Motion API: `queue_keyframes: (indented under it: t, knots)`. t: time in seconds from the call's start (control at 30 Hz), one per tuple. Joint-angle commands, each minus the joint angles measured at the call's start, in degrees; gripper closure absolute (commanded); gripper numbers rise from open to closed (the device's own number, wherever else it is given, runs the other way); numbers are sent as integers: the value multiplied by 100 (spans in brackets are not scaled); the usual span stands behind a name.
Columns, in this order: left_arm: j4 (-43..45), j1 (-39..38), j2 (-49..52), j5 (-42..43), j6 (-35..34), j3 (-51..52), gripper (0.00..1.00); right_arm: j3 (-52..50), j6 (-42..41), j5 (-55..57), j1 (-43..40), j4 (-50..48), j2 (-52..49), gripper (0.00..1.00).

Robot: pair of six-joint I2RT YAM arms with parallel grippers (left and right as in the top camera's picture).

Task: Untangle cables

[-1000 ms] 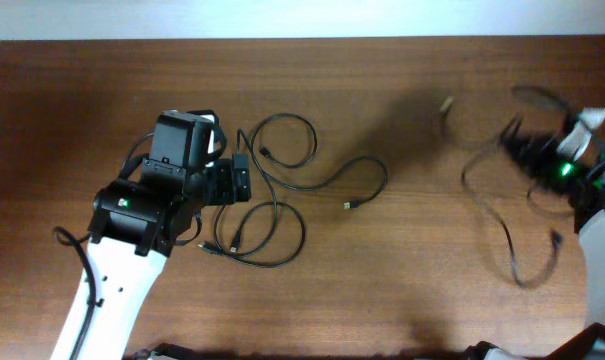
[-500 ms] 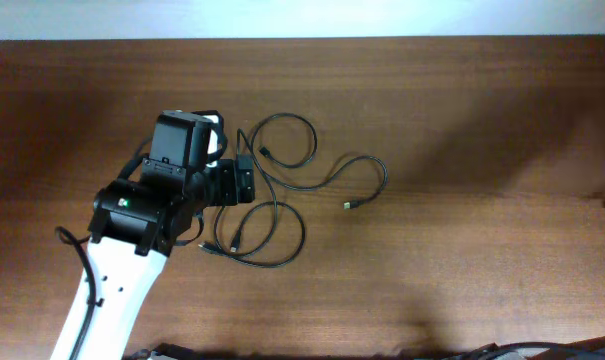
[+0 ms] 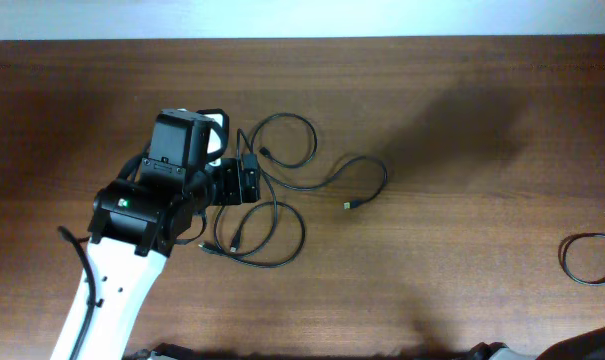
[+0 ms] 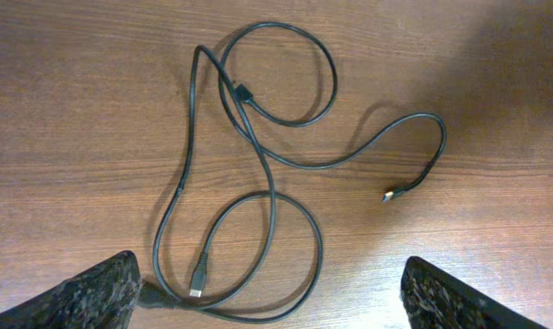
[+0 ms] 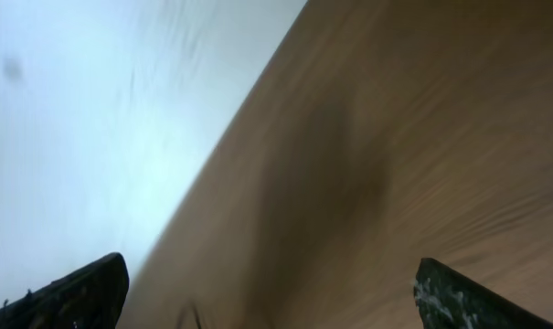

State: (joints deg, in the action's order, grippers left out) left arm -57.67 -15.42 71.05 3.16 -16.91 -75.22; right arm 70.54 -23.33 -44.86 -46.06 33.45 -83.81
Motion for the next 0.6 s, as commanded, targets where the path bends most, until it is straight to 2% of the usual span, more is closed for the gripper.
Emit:
queue_keyframes:
  t: [0.0,0.03,0.07,0.13,0.17,0.23,0.33,0.37,0.4,0.47,0.57]
  knots:
    - [-9,-20,-271,197,-11,-33,8,24,992,-33,979,625,17,1]
    - [-28,-20,-385,205,-13,-33,8,24,1034,127,1353,839,17,1]
    - [-76,-20,-503,205,-13,-33,7,24,1447,221,1840,1095,17,1]
    - [-251,-20,-907,205,-15,-33,7,24,2992,343,2905,1738,15,1]
    - [-299,-20,-1045,208,-15,-33,7,22,3191,566,3176,1856,15,1]
    - [-459,-20,-1449,251,-17,-33,2,17,3233,1381,4070,2015,15,1]
    - [-527,-20,-1853,671,-17,-33,1,15,3230,2339,5160,1899,-28,0]
    - [-527,-20,-1937,789,-15,-33,1,15,3230,2621,5370,1792,-90,7]
    - [-555,-20,-2031,857,-17,-33,1,13,3233,2844,5630,1517,-245,19]
    - [-608,-20,-2061,975,-17,-33,1,13,3233,2868,5840,1204,-535,13]
    - [-625,-20,-2057,1123,-17,-33,1,13,3237,2885,6111,435,-1335,11]
